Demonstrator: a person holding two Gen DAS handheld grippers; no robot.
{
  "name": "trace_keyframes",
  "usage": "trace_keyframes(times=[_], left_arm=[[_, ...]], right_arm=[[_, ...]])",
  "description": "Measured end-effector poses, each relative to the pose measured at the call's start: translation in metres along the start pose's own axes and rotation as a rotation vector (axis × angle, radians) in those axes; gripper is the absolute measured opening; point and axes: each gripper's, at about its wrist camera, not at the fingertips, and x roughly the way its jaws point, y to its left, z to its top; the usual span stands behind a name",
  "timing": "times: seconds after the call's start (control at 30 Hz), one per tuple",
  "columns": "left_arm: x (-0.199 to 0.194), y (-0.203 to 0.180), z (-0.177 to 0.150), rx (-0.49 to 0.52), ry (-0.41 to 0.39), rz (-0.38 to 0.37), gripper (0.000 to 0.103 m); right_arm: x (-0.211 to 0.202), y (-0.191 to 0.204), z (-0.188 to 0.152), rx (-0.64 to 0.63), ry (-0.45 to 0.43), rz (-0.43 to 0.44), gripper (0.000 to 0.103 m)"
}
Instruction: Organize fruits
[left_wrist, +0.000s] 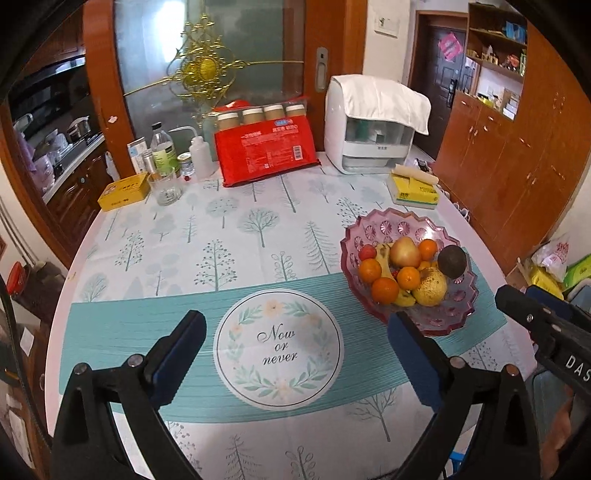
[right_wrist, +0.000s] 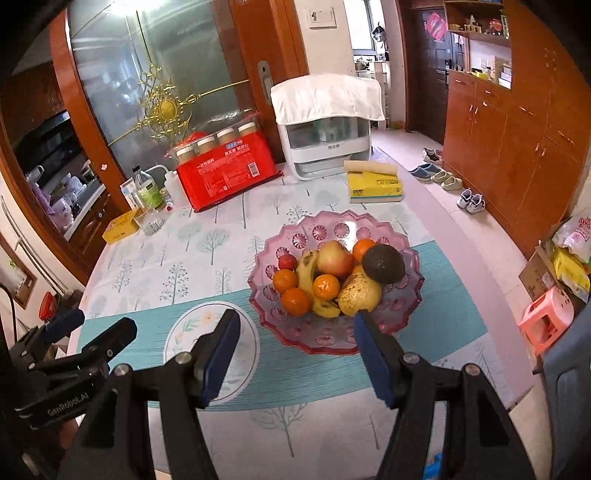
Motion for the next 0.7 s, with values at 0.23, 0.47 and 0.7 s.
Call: trace_keyframes(times=[0.23,0.47,0.7], left_arm=[[-0.013,0.014,-0.009,-0.047,-0.006,0.006,0.098],[-0.024,0.016,-0.021,-0.055,-0.014,0.009,0.098],[-0.032,0.023,-0.031,-0.072,-0.014,0.044,0.098]], right_arm=[[-0.014,0.025,-0.007,-0.076,-0.02,-0.014,0.068],[-0.025,0.041,-0.015,-0.122,-0.024,0.004,0.07],[-0.028,0.053,-0.023,-0.148,-0.014,0.01,0.07]])
